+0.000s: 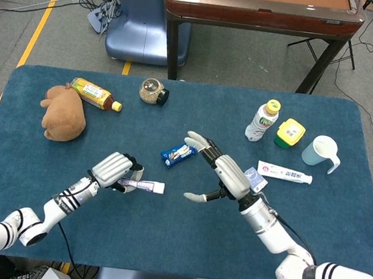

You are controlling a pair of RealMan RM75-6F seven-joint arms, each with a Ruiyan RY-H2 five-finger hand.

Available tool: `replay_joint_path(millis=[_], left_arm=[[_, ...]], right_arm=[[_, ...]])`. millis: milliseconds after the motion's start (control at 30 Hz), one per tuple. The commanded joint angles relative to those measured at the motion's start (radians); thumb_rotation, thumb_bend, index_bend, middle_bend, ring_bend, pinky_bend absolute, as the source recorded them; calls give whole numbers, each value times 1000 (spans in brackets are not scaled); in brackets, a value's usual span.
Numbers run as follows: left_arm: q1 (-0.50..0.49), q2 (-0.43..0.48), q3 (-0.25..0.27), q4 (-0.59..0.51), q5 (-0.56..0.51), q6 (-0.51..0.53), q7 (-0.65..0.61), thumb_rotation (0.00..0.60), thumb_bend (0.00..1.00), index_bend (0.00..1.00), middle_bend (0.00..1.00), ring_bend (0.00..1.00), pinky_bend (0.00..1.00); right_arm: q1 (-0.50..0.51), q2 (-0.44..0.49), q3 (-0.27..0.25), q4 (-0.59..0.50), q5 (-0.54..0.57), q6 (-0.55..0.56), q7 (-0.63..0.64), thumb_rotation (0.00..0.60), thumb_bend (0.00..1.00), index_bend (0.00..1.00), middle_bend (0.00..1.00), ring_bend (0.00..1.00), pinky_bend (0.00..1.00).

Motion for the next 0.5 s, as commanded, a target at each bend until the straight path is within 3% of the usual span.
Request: replay_joint_path(millis=[33,200,400,500], left_arm=[[-5,-28,11,58,-17,-32,60,600,399,574,620,419,398],[-2,-41,8,82,-41,-50,99,600,396,518,565,404,397],[8,-13,2,23,-68,-56,122,600,394,284,361,288,394],[25,16,-7,-27,-89,-41,130,600,395,207,336,252,380]], right_arm=[[-17,42,-6,-15,4,2,-18,459,0,0,0,0,0],[-34,87,-17,-24,9,-1,-30,460,0,0,0,0,0],[-54,135,-30,-26,10,-1,-63,459,0,0,0,0,0],[-68,173,-38,-36,12,-1,-99,459,0,0,0,0,0]])
